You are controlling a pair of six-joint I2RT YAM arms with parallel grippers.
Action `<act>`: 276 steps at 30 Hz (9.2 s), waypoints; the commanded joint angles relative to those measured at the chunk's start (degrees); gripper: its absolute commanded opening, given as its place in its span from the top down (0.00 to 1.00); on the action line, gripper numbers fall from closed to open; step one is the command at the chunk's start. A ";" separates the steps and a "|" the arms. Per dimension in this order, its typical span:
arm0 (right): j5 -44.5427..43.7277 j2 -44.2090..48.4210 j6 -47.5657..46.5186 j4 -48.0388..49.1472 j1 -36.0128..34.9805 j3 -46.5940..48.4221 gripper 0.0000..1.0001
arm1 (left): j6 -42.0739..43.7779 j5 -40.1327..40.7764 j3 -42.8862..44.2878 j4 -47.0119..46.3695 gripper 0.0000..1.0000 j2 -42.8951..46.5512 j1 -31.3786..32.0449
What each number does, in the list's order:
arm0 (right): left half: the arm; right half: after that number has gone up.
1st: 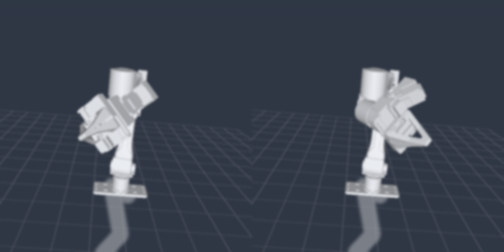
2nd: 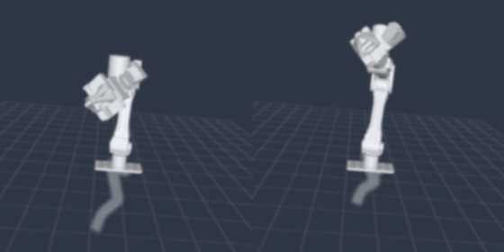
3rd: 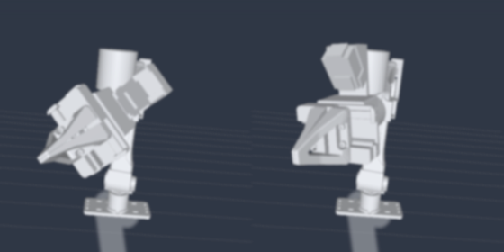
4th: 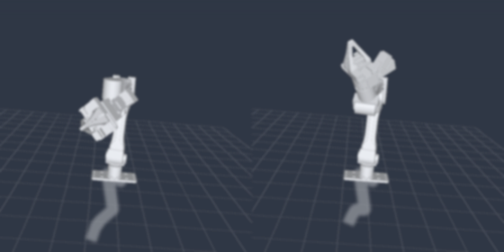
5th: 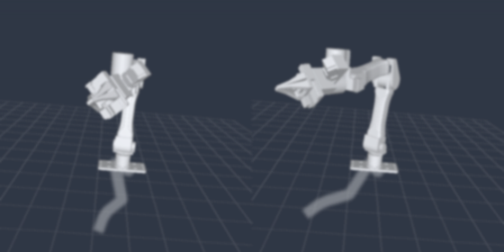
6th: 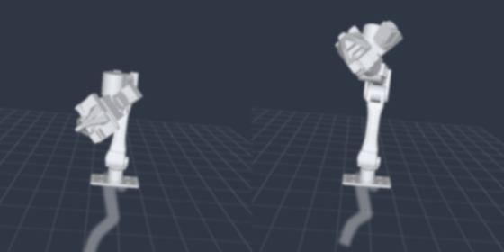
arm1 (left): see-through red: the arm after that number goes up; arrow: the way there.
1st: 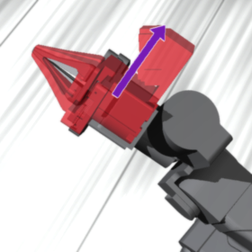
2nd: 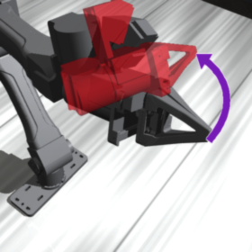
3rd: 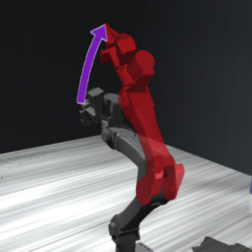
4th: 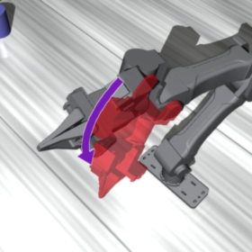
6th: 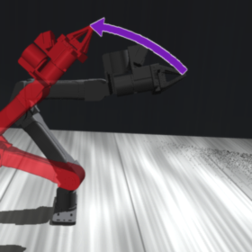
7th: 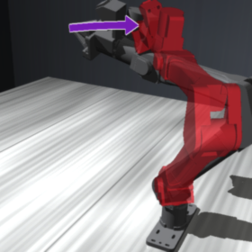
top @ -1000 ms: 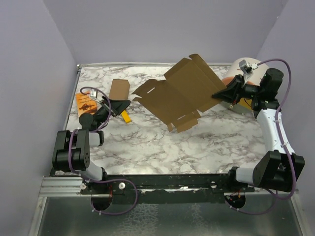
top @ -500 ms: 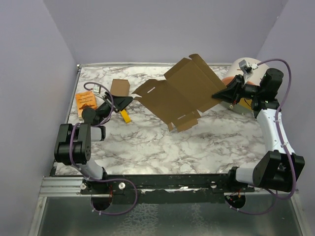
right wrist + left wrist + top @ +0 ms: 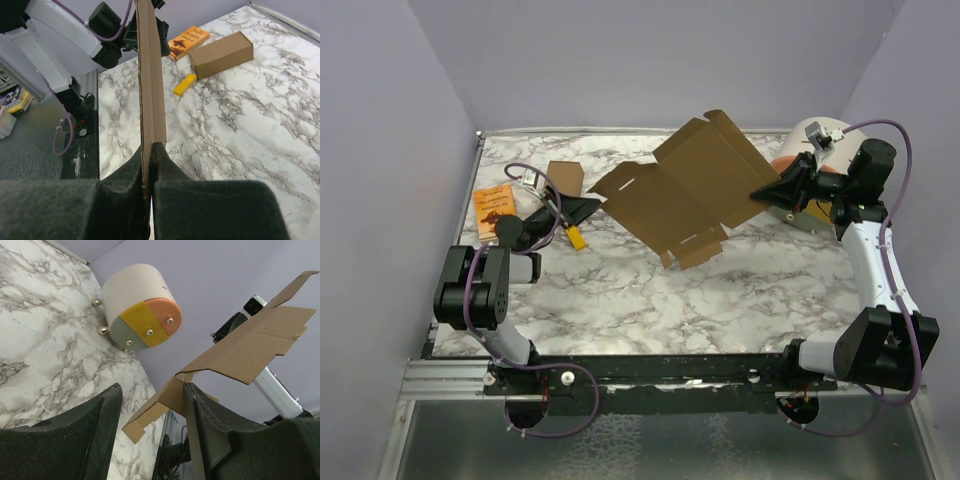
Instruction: Fold the paper box
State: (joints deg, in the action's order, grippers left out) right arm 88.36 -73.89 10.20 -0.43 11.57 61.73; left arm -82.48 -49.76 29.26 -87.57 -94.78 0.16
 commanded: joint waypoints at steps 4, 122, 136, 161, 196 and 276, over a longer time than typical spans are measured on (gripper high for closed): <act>15.07 0.95 -0.73 -0.72 0.12 0.71 0.99 | 1.41 -3.97 -0.17 -14.58 0.48 0.94 0.45; -8.91 -5.79 -91.50 -79.73 -12.80 20.44 0.99 | 94.01 -27.85 26.36 84.04 0.40 26.82 8.60; -9.67 -5.87 -91.55 -79.53 -12.80 20.31 0.99 | 103.58 -29.31 31.52 97.91 0.40 22.55 11.64; -10.54 -6.45 -87.93 -76.82 -12.80 20.16 0.99 | 109.55 -31.33 32.79 104.48 0.39 20.68 12.60; -10.18 -6.50 -82.72 -72.96 -12.80 18.97 0.99 | 106.11 -23.84 33.74 101.08 0.90 18.91 14.86; -14.43 -10.73 81.04 52.19 -3.49 31.19 0.99 | 68.95 37.90 -4.56 -14.55 0.32 18.72 39.07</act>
State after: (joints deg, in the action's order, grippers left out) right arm 76.20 -84.38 89.12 48.64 7.53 93.58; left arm -14.44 -13.85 24.05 -87.85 -78.59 39.09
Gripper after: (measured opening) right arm 0.017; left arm 0.698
